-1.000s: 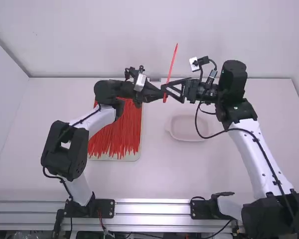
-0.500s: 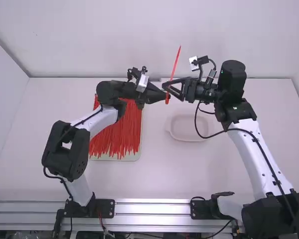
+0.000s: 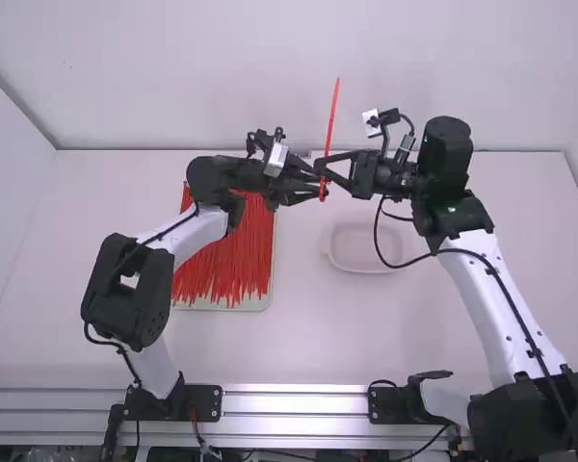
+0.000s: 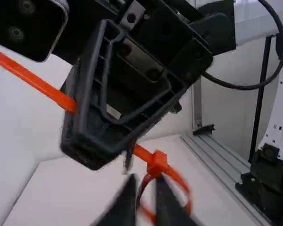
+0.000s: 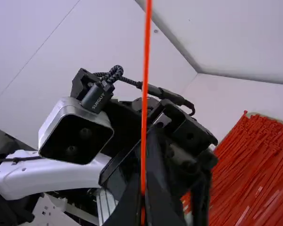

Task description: Fasten the cable tie

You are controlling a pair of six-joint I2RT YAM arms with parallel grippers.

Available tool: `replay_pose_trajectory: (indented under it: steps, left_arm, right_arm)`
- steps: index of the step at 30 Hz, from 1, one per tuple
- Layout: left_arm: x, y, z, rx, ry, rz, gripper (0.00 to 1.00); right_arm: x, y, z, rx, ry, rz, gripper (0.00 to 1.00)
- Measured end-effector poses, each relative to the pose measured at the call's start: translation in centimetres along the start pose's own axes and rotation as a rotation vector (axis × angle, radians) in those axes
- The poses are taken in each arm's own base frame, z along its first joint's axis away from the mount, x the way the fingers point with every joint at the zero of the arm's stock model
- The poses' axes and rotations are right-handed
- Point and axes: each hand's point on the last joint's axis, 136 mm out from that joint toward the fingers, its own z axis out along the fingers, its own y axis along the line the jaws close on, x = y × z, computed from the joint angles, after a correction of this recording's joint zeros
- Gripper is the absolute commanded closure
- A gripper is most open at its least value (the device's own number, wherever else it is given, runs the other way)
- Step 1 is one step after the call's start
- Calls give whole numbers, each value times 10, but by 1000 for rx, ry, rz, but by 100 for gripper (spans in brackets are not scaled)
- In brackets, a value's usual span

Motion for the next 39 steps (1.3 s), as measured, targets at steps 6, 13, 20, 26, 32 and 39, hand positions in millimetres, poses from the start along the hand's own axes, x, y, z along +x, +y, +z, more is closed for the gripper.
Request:
replay_pose_trajectory:
  steps: [6, 13, 20, 26, 32, 39]
  left_arm:
    - [5, 14, -2, -58, -12, -141, 1]
    - [24, 32, -16, -121, 17, -309, 1]
    - [67, 55, -50, -256, 71, -571, 1]
    - [112, 55, -62, -344, 151, -711, 1]
    - [143, 48, -72, -406, 233, -768, 1]
    - [161, 43, -101, -469, 286, -810, 1]
  right_arm:
    - [3, -3, -4, 1, 12, 20, 100]
    - [4, -24, -23, 60, 4, 57, 100]
    - [18, -44, -40, 128, 28, 91, 100]
    - [34, -64, -49, 228, 61, 83, 100]
    - [47, -86, -53, 369, 102, 48, 100]
    - [57, -121, -49, 525, 109, -41, 100]
